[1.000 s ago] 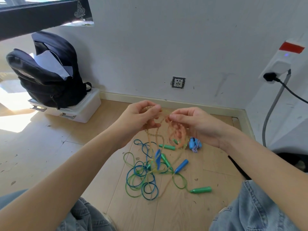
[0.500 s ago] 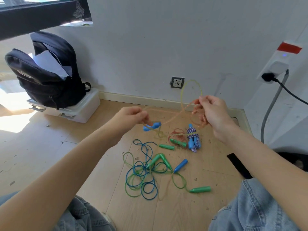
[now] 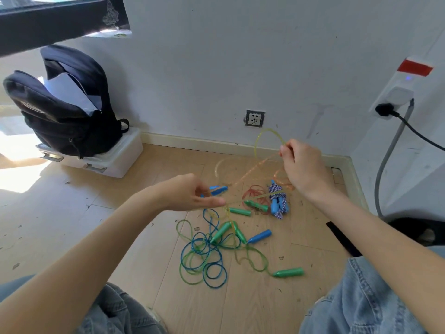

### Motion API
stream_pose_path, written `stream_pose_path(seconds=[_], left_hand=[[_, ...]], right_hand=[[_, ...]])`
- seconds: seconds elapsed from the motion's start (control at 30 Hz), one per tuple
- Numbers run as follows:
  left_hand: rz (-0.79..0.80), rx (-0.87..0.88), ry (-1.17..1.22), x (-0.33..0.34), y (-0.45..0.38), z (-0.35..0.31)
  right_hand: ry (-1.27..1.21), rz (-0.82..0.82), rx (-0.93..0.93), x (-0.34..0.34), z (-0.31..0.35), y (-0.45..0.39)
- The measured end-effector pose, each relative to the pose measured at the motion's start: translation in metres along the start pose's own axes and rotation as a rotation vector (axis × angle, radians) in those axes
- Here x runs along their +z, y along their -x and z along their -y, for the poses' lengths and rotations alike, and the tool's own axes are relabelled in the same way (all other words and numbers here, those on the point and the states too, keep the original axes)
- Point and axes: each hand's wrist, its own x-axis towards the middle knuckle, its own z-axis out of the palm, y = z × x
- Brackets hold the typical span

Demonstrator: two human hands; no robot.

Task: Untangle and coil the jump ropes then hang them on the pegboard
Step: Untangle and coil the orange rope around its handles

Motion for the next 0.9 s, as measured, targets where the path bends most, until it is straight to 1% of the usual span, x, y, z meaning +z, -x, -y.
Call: stream_pose_path(seconds=[0.07,0.13,0.17,0.2,0.23,0.3,0.33,0.37,0.4,0.47,0.57,0.63,0.7,0.8,0.83,0.9], left_hand=[[-0.129,-0.018,0.024,-0.001,-0.001,0.003],[-0.271,-0.013,0.174,-0.003,-0.001,0.006],[-0.293,-0.010,0.260,-0.006,0.001,0.006],[-0.269,-0.004,0.375,-0.008,0.003,0.007],[-0.191,0.005,0.520,-0.009,0.005,0.006],[0.036,0.036,0.740,-0.009,0.009,0.001],[0.124,0.050,0.781,-0.008,0.010,-0.002],[0.177,0.053,0.787,-0.005,0.010,-0.004],[0.195,0.049,0.768,-0.002,0.010,-0.006],[0.130,0.035,0.703,0.001,0.007,-0.005],[-0.029,0.010,0.690,-0.001,0.002,0.002],[-0.129,-0.019,0.669,-0.002,-0.001,0.005],[-0.259,-0.048,0.638,0.000,-0.003,0.006],[-0.400,-0.073,0.665,0.002,-0.005,0.005],[-0.421,-0.076,0.667,0.002,-0.005,0.004],[-0.420,-0.059,0.654,0.001,-0.004,-0.003]], right_hand=[[-0.089,0.061,0.047,-0.002,0.000,-0.001],[-0.248,0.112,0.137,-0.004,0.000,-0.001],[-0.370,0.136,0.207,-0.004,0.000,-0.002],[-0.484,0.163,0.279,-0.004,0.000,-0.002],[-0.561,0.190,0.339,-0.004,0.000,-0.002],[-0.654,0.238,0.444,-0.003,0.000,-0.001],[-0.722,0.257,0.486,-0.002,-0.001,-0.002],[-0.813,0.269,0.524,-0.003,-0.001,-0.002],[-0.902,0.268,0.557,-0.003,-0.001,-0.003],[-0.997,0.235,0.614,-0.005,-0.002,-0.006],[-0.908,0.187,0.644,-0.004,-0.007,-0.007],[-0.806,0.206,0.612,-0.001,-0.006,-0.005],[-0.673,0.250,0.543,0.001,-0.003,-0.002],[-0.505,0.390,0.425,0.002,0.002,0.002],[-0.489,0.466,0.391,0.003,0.005,0.005],[-0.558,0.618,0.347,0.006,0.012,0.012]])
